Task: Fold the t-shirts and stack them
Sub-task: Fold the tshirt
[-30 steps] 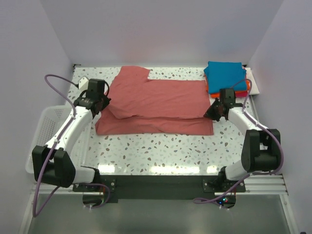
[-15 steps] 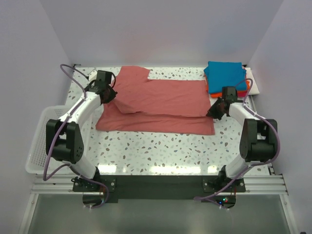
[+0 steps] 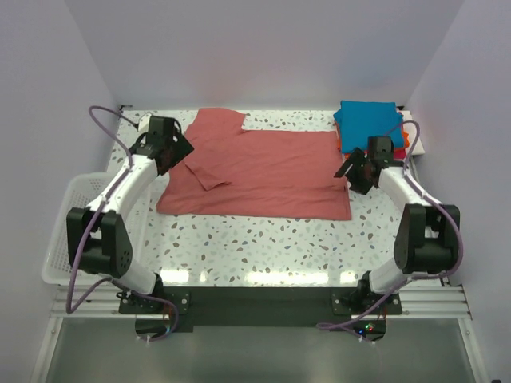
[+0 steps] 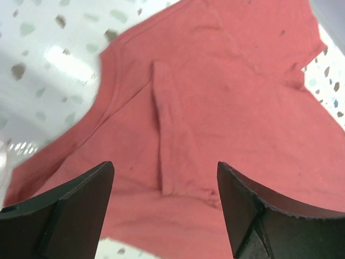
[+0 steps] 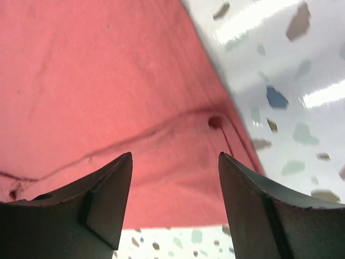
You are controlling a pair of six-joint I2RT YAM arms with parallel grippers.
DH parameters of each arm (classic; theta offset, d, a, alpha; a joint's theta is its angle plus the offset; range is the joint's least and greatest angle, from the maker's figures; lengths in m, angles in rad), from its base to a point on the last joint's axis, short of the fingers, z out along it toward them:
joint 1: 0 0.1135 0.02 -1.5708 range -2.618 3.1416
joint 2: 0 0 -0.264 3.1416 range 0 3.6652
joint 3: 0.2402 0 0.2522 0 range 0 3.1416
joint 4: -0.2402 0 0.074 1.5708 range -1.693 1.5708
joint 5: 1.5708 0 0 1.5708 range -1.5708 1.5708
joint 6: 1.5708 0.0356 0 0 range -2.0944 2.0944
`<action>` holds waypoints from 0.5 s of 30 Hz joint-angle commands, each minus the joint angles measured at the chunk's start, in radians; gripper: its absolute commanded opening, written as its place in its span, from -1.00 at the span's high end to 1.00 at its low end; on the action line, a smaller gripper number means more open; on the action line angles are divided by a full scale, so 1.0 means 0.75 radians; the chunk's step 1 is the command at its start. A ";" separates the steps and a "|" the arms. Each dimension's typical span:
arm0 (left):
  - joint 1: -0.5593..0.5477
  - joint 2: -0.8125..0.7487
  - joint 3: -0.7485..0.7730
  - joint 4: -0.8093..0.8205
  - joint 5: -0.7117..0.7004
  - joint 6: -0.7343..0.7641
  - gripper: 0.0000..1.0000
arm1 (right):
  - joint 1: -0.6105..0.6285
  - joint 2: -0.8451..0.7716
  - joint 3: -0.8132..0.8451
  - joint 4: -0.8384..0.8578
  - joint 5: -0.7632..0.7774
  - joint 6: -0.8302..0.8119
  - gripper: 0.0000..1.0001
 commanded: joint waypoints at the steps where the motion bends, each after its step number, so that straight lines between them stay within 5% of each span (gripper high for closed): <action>1: 0.000 -0.214 -0.194 -0.046 -0.006 -0.039 -0.64 | -0.007 -0.237 -0.182 -0.037 0.009 -0.012 -0.35; 8: -0.051 -0.547 -0.533 -0.112 -0.155 -0.158 -0.41 | -0.005 -0.479 -0.479 -0.023 0.011 0.002 -0.19; 15: -0.104 -0.517 -0.646 -0.099 -0.255 -0.201 -0.16 | -0.003 -0.500 -0.578 0.024 -0.011 0.027 -0.15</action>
